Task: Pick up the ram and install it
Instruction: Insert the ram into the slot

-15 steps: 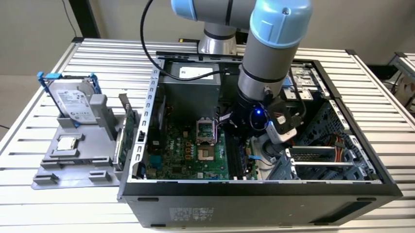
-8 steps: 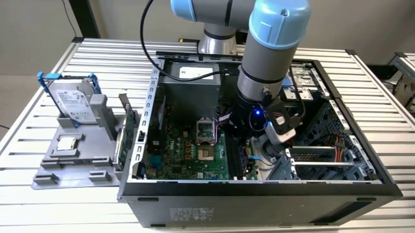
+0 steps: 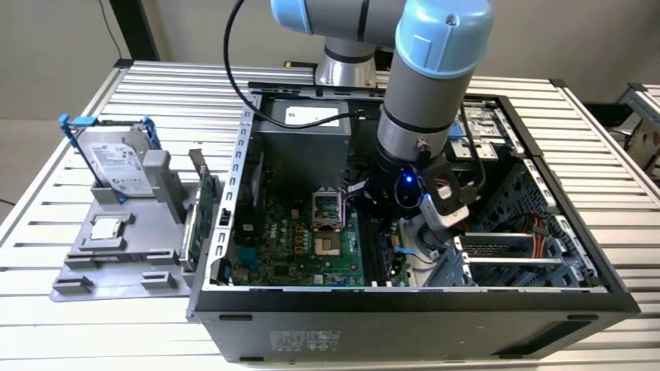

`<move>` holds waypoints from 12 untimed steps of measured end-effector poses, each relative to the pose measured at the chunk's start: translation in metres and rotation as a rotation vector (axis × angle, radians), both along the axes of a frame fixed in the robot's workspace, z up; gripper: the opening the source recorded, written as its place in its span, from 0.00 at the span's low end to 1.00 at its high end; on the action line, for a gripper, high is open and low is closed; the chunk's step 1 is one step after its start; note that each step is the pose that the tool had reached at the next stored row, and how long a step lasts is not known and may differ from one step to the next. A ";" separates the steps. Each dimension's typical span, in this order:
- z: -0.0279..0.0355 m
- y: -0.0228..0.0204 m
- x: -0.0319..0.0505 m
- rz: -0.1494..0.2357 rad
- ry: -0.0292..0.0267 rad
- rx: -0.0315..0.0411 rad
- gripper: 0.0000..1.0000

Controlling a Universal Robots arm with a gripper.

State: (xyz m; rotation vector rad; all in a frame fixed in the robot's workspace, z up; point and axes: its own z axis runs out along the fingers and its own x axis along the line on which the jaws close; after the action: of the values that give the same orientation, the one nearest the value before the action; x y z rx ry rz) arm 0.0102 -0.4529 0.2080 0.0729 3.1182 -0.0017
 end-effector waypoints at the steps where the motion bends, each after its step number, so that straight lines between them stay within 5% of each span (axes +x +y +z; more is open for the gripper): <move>1: 0.0000 0.0000 -0.0001 -0.003 -0.0001 0.0000 0.00; 12: -0.0003 0.0014 -0.0008 -0.020 -0.0024 0.0009 0.00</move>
State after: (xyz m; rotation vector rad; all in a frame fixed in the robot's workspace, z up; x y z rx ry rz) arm 0.0094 -0.4516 0.2077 0.1036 3.1149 -0.0006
